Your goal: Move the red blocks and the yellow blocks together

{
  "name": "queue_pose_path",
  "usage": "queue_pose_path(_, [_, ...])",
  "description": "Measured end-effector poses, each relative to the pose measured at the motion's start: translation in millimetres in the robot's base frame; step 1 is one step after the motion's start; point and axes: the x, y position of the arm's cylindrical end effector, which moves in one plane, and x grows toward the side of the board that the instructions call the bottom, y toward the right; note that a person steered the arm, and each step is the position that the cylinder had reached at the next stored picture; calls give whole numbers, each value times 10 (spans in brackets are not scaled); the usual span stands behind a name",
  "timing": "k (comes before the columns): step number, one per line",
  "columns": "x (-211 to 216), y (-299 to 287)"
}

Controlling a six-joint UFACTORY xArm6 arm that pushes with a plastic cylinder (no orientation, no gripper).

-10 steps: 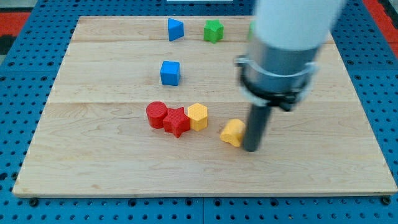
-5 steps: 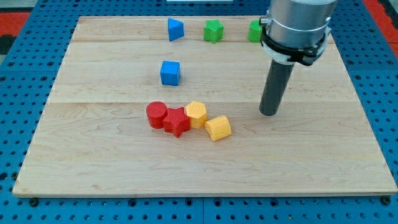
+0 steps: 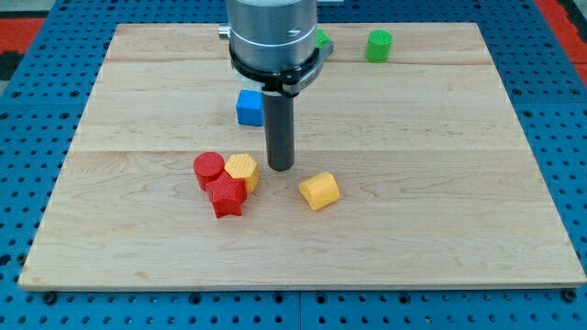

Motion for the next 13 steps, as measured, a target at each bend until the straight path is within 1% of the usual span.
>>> queue_pose_path(1, [-11, 246])
queue_pose_path(2, [-4, 676])
queue_pose_path(4, [285, 268])
queue_pose_path(5, [285, 48])
queue_pose_path(10, [273, -110])
queue_pose_path(11, [376, 27])
queue_pose_path(13, [368, 141])
